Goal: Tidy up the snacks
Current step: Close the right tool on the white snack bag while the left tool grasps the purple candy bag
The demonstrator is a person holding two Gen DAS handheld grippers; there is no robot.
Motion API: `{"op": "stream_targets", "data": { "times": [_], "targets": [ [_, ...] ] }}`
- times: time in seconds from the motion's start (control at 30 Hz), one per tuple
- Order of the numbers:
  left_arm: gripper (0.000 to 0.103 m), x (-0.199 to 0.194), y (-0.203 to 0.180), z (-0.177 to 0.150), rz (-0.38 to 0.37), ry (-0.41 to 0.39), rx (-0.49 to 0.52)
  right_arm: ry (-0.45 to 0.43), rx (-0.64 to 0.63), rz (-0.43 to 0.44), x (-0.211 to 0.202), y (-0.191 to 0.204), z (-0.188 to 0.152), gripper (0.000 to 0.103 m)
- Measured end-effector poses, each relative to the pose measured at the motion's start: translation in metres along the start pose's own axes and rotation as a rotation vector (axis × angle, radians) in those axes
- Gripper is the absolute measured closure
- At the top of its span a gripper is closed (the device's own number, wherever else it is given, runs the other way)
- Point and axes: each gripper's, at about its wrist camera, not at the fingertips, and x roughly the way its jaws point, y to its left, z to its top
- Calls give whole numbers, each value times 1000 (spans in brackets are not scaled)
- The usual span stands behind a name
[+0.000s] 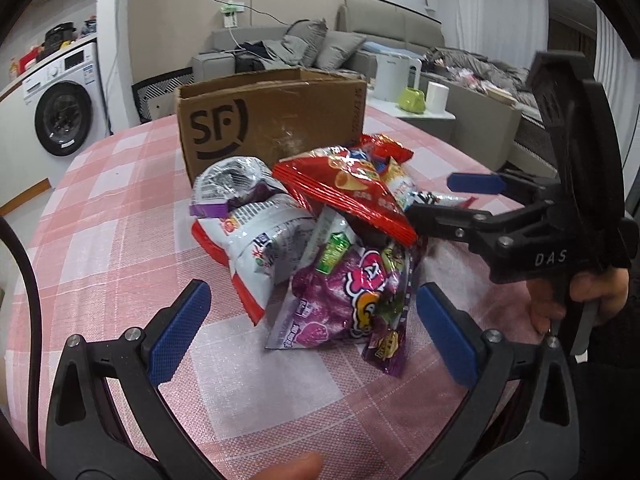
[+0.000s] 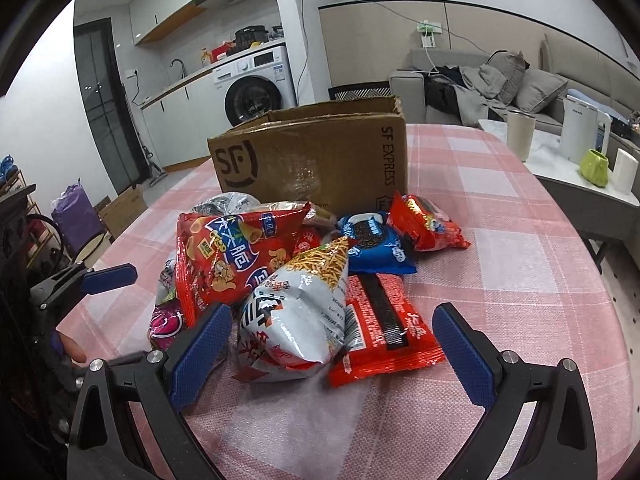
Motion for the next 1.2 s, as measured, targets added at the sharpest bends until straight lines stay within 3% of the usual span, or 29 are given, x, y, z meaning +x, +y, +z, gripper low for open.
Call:
{"op": "stream_targets", "data": {
  "times": [0.2, 0.37, 0.57, 0.7, 1.0, 1.2],
  "targets": [
    [1, 14, -9, 3, -19, 41, 38, 54, -35, 27, 14, 10, 3, 18],
    [6, 27, -13, 4, -38, 77, 57, 58, -61, 35, 16, 16, 3, 20],
    [14, 36, -11, 5, -30, 99, 45, 59, -69, 59, 17, 18, 3, 29],
    [24, 34, -11, 3, -48, 89, 48, 57, -79, 69, 16, 20, 2, 41],
    [50, 24, -7, -1, -81, 75, 29, 25, -86, 73, 8, 22, -2, 56],
    [57, 18, -1, 0, -120, 45, 3, -15, -78, 88, -2, 21, -5, 59]
  ]
}}
